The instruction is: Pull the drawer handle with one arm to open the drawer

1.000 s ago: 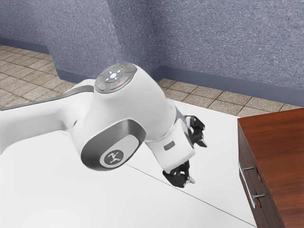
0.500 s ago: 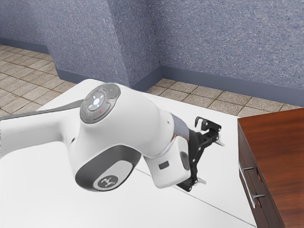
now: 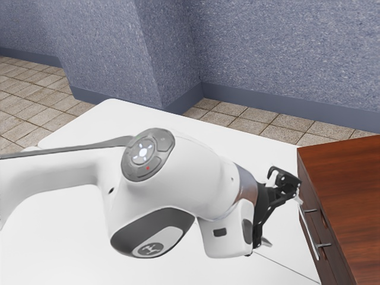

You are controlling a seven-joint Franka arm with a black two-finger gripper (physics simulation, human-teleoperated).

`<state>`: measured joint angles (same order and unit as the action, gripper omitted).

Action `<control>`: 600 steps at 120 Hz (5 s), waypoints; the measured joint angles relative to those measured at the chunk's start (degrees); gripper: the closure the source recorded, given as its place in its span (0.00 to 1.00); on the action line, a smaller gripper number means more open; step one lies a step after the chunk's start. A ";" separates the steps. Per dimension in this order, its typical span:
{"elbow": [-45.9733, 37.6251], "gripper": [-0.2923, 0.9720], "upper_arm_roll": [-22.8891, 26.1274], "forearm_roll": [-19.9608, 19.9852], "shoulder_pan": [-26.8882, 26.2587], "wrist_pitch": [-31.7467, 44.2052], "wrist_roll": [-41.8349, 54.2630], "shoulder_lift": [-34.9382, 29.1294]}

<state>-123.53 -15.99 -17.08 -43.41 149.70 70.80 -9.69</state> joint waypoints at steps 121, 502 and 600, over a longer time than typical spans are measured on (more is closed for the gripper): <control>-3.31 0.24 -0.24 -1.66 -1.92 -0.12 2.32 -0.83; -11.15 0.23 4.67 -2.64 1.35 -28.26 -0.82 -25.77; 16.89 0.23 11.81 0.37 26.68 -41.10 -16.79 -2.70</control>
<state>-106.63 -4.18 -16.71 -16.73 108.60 54.01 -12.38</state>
